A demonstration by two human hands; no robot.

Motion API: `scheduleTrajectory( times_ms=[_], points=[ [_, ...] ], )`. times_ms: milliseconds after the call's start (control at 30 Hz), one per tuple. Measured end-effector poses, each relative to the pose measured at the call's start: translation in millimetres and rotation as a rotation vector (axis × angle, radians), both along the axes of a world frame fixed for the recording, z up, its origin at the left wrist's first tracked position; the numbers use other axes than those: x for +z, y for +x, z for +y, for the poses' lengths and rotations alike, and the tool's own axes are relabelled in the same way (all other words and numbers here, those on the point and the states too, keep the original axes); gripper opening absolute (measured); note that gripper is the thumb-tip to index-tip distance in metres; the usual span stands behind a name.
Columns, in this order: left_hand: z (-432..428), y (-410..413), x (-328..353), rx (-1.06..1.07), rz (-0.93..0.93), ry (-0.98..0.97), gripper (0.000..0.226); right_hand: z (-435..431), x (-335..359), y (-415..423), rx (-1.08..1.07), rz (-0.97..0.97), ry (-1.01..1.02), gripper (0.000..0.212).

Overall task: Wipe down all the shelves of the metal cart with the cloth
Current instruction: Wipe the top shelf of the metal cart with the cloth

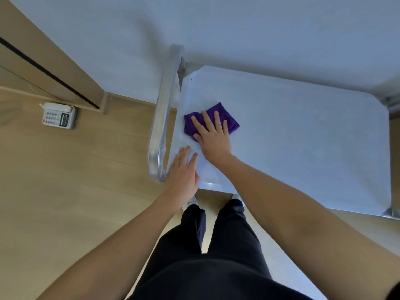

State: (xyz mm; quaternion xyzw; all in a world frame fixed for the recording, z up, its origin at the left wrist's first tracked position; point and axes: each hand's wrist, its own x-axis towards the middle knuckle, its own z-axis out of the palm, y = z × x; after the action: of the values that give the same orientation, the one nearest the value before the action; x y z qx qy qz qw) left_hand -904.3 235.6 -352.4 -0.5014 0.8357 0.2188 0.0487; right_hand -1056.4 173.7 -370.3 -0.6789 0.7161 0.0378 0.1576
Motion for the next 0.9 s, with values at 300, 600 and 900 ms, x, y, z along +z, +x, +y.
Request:
scheduleTrajectory(
  times_ms=[300, 600, 900],
  points=[
    [19.8, 10.7, 6.1, -0.036, -0.077, 0.109, 0.062, 71.1, 11.1, 6.8, -0.018, -0.092, -0.034, 0.048],
    [24.9, 4.9, 8.9, -0.006, -0.049, 0.096, 0.053, 115.4, 13.5, 0.9, -0.043, -0.067, -0.081, 0.046],
    [40.0, -28.8, 15.4, -0.08, -0.022, 0.053, 0.053, 125.8, 14.1, -26.9, -0.138, -0.076, -0.068, 0.044]
  ],
)
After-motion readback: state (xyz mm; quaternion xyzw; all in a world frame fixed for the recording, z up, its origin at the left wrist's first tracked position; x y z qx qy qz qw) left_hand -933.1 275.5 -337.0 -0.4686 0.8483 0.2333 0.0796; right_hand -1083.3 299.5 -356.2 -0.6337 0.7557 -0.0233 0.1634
